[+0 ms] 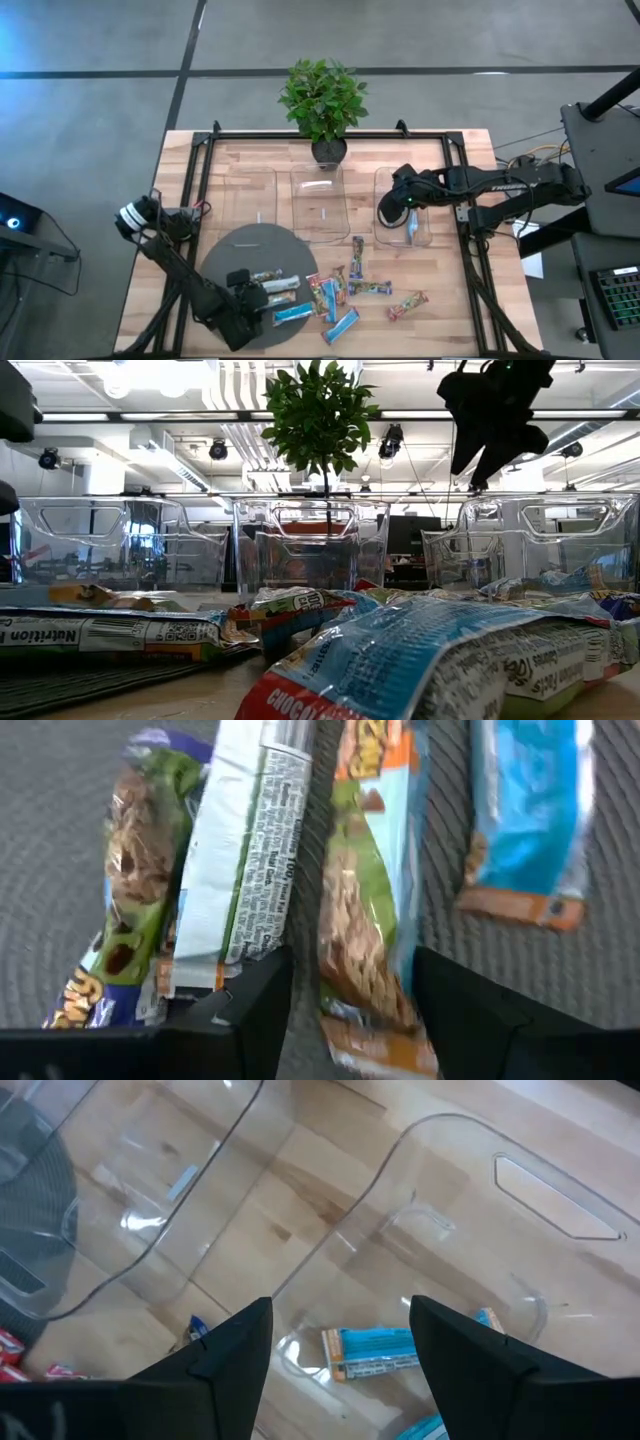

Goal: Pick and place Granola Bars by type
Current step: Put the yellow granola bar into the right transparent bin

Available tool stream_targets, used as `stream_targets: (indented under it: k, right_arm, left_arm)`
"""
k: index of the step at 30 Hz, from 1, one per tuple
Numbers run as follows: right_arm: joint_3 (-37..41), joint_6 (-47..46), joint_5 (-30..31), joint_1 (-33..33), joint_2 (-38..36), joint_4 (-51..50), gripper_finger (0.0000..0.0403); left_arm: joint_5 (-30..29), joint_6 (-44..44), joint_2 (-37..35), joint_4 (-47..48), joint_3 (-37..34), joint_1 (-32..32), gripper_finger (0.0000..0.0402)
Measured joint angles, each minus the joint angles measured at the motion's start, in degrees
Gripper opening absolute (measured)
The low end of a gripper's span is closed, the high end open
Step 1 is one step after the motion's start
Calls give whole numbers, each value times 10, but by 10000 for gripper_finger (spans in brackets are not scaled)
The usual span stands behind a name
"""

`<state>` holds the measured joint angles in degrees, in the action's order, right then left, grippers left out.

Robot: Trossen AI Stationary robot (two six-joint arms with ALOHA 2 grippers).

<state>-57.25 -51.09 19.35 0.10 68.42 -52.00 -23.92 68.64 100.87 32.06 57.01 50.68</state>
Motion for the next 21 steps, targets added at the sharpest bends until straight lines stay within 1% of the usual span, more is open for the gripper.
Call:
stream_targets:
  k: [4, 8, 11, 14, 18, 21]
  right_arm:
    - [0, 1, 0, 0, 0, 1, 226]
    - [0, 3, 0, 0, 0, 1, 226]
    - [0, 6, 0, 0, 0, 0, 226]
    - [0, 9, 0, 0, 0, 0, 226]
    - [0, 16, 0, 0, 0, 0, 226]
    - [0, 18, 0, 0, 0, 0, 226]
  left_arm:
    - [-25, 2, 1, 1, -1, -6, 190]
    - [-34, 0, 1, 2, -4, -7, 189]
    - [-36, -1, 1, -1, -10, -7, 181]
    - [-37, -1, 1, -1, -12, -7, 162]
    - [-33, -2, 1, 1, -10, -7, 127]
    - [-7, -19, 1, 5, 5, -8, 102]
